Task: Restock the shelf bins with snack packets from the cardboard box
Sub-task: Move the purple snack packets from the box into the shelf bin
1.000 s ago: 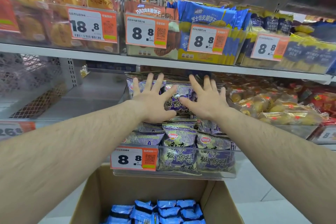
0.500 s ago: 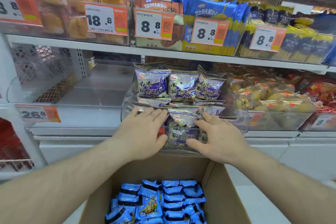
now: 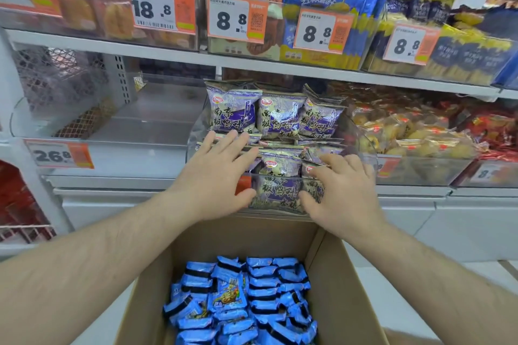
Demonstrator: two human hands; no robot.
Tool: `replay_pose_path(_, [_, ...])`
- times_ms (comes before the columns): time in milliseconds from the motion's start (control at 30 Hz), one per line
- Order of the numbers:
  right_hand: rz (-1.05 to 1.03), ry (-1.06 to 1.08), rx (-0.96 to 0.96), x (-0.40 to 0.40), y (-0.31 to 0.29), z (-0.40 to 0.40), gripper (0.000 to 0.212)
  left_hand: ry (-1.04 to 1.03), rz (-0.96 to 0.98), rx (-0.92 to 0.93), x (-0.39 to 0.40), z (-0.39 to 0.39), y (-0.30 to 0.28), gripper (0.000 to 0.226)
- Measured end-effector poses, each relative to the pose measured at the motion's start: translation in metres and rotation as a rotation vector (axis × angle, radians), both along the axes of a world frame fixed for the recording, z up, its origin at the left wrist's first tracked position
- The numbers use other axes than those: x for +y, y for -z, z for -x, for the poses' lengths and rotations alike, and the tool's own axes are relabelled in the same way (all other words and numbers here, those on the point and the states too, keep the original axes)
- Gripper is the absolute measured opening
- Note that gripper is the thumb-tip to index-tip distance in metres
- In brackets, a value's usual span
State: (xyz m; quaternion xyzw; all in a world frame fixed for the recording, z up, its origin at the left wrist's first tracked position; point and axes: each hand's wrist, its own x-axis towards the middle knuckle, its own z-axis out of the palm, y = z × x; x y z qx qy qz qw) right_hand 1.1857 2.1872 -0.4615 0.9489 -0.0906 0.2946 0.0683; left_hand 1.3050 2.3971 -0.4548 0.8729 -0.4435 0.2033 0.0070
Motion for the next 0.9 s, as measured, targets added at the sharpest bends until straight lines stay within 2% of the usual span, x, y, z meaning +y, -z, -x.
replay_pose_path(67, [0.012,0.005,-0.062,0.002,0.006,0.004,0.042,0.063,0.095,-0.094,0.009,0.002,0.005,0.063])
replay_pose_path(200, [0.005,0.130,0.104,0.009,0.009,0.000,0.056,-0.041,0.096,-0.174,0.020,0.002,0.014,0.037])
replay_pose_path(267, [0.024,0.171,0.143,0.009,0.014,-0.005,0.057,-0.099,0.065,-0.181,0.022,0.000,0.018,0.039])
replay_pose_path(433, [-0.062,0.156,0.104,-0.003,0.012,-0.018,0.051,-0.151,-0.004,-0.120,0.013,-0.015,0.017,0.051])
replay_pose_path(600, [-0.120,0.145,0.073,-0.016,-0.011,-0.040,0.048,-0.215,-0.009,-0.162,-0.005,-0.028,-0.003,0.033])
replay_pose_path(900, [-0.212,0.137,0.112,-0.031,-0.019,-0.074,0.049,-0.271,-0.005,-0.147,-0.023,-0.059,-0.011,0.028])
